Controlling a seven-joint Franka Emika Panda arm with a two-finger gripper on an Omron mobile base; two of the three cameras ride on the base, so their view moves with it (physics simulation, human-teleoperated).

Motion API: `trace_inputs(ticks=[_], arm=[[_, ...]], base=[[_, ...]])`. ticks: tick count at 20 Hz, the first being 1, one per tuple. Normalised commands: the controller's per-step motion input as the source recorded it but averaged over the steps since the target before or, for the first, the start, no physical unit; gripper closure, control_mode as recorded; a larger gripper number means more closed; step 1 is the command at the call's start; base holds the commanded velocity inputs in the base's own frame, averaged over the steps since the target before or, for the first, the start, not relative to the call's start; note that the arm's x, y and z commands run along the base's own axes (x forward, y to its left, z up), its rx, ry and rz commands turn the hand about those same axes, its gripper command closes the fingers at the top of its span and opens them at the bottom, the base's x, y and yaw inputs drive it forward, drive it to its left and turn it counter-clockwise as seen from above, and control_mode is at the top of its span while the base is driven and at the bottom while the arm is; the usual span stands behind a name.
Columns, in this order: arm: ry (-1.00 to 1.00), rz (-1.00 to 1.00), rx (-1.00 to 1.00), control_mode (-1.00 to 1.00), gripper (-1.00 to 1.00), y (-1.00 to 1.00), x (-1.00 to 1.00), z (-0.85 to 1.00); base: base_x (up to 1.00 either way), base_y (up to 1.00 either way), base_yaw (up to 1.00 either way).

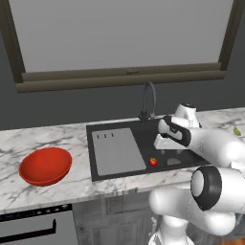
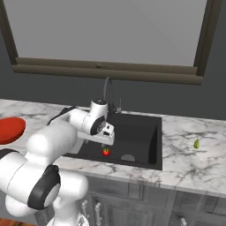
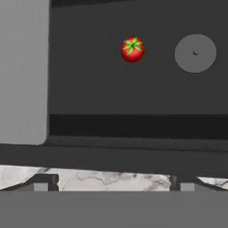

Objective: Pick the tomato from the sink and place it in the bowl. Then pick the bowl and place it in the microwave. Then close the microwave door and press the start button.

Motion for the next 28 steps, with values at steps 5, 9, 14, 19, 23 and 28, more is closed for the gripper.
trace_inputs(ticks=[5, 9, 14, 19, 23, 28], arm=[[0.00, 0.12, 0.00, -1.00, -1.00, 0.00, 0.69, -0.56], [0.00, 0.16, 0.00, -1.00, -1.00, 0.00, 0.62, -0.64], [0.00, 0.13, 0.01, -1.00, -1.00, 0.00, 0.40, -0.56], [0.03, 0.08, 0.01, -1.00, -1.00, 0.00, 0.17, -0.51], [0.00, 0.03, 0.00, -1.00, -1.00, 0.00, 0.13, -0.45], [0.00, 0.03, 0.00, -1.00, -1.00, 0.00, 0.37, -0.40]], base=[[0.00, 0.00, 0.00], [0.00, 0.00, 0.00], [0.00, 0.00, 0.00], [0.00, 0.00, 0.00], [0.00, 0.00, 0.00], [0.00, 0.00, 0.00]])
